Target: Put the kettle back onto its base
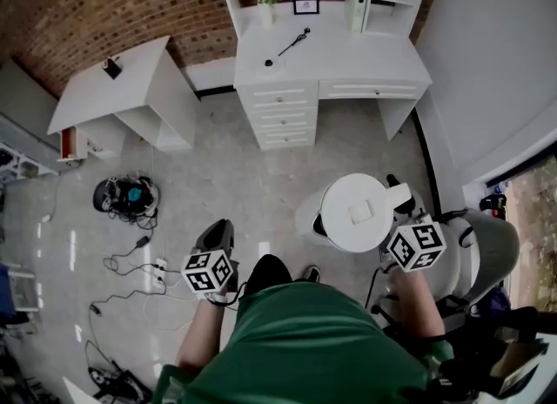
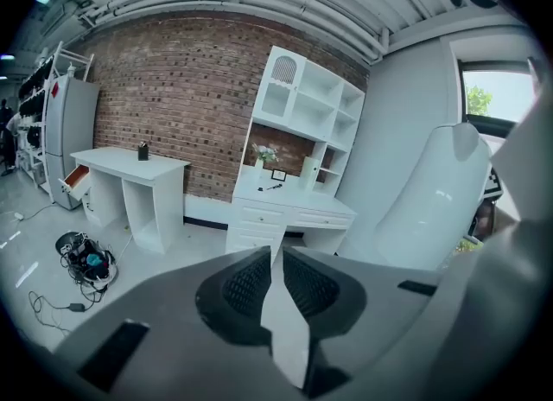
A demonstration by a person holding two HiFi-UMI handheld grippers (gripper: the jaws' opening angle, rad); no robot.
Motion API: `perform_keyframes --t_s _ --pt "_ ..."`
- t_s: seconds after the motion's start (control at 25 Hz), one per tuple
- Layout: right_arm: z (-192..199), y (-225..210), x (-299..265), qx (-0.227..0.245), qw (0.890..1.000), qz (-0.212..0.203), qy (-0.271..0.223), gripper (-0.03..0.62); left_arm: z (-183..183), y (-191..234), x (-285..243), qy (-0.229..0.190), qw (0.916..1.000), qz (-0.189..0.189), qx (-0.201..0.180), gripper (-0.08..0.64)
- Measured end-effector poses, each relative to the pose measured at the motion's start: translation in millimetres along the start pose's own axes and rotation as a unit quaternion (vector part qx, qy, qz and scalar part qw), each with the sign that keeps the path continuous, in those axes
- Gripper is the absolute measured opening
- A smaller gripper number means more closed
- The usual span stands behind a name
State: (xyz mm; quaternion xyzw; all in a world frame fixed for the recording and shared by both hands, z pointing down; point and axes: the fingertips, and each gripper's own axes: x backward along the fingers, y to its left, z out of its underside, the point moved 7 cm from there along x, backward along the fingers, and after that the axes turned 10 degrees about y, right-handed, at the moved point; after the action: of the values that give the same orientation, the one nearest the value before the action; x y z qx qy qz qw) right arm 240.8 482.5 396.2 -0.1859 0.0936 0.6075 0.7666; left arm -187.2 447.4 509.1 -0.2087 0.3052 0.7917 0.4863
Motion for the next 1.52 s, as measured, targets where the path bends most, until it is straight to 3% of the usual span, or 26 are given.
perform_keyframes --t_s 0.24,0.56,1.16,1.52 --pt "1.4 -11.0 -15.3 -0.006 1.0 -0.017 0.01 0.149 4.4 3.4 -1.4 0.006 0.9996 -0.022 0.014 0.057" --pt "-12.0 -21.2 -52.0 0.0 1.0 -0.002 0.016 0.149 -17.5 20.1 -33.6 0.005 0.9997 -0.012 0.019 0.057" --pt "-88.8 -42.3 -184.4 0.001 0.997 0.078 0.02 0.149 -166.6 109.1 -135.5 -0.021 0.9995 0.021 -0.001 0.057" --pt "-113.2 -45.3 -264.0 -0.002 0.992 0.122 0.036 0.149 -196.3 174.6 -169.3 -0.013 0.9995 0.025 0.015 0.057"
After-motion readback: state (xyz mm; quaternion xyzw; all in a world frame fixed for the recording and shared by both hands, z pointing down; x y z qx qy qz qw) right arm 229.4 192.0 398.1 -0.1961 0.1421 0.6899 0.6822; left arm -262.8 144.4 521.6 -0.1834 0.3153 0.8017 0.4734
